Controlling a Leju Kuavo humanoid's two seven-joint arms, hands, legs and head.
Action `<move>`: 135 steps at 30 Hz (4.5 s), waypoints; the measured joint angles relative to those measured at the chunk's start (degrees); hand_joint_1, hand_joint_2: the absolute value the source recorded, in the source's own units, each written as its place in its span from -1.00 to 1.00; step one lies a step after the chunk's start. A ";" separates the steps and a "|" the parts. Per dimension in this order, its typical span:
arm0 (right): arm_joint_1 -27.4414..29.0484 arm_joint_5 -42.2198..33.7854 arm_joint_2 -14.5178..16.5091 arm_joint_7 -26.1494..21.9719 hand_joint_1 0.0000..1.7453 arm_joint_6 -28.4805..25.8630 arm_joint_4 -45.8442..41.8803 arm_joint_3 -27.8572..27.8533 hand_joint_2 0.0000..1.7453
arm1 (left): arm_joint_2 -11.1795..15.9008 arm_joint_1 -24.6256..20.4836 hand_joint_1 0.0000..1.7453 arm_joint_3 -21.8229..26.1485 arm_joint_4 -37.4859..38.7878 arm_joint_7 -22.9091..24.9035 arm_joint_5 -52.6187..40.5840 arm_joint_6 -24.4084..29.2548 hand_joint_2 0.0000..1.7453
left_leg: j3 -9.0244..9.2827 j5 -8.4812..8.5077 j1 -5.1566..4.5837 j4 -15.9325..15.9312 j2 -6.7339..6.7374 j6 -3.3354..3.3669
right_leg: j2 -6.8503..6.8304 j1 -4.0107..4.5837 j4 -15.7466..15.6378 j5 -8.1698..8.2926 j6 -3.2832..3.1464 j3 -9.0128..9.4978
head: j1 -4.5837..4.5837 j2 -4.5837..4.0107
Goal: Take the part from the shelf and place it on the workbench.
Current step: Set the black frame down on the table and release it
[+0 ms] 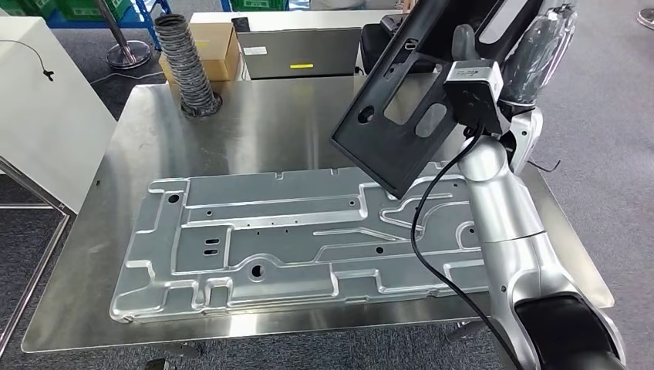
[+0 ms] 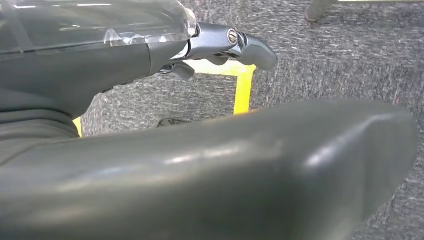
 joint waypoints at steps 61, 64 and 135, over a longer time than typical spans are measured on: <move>-39.76 28.10 4.08 50.23 -1.00 57.79 49.00 -2.51 -1.00 | -0.93 -1.33 -1.00 1.61 -0.01 2.64 -3.10 -0.82 -1.00 | -0.94 -0.16 0.82 1.34 0.02 -1.03 | -0.07 -0.31 0.89 0.35 0.56 -1.26 | -0.11 0.01; -40.18 28.18 4.11 50.14 -1.00 57.87 49.77 -2.72 -1.00 | -1.03 -1.24 -1.00 1.64 -0.02 2.56 -3.10 -0.91 -1.00 | -0.87 -0.13 0.70 0.99 -0.07 0.34 | -0.01 -0.36 1.01 0.25 1.34 -1.40 | -0.06 0.00; 41.02 -14.37 -6.13 -0.23 -1.00 14.69 -39.63 -3.35 -1.00 | -2.16 2.32 -1.00 10.63 -0.02 -3.41 -0.06 -1.70 -1.00 | -2.28 3.02 0.01 -0.97 0.27 1.86 | 0.04 -0.75 5.80 -6.51 1.91 3.12 | 1.17 0.00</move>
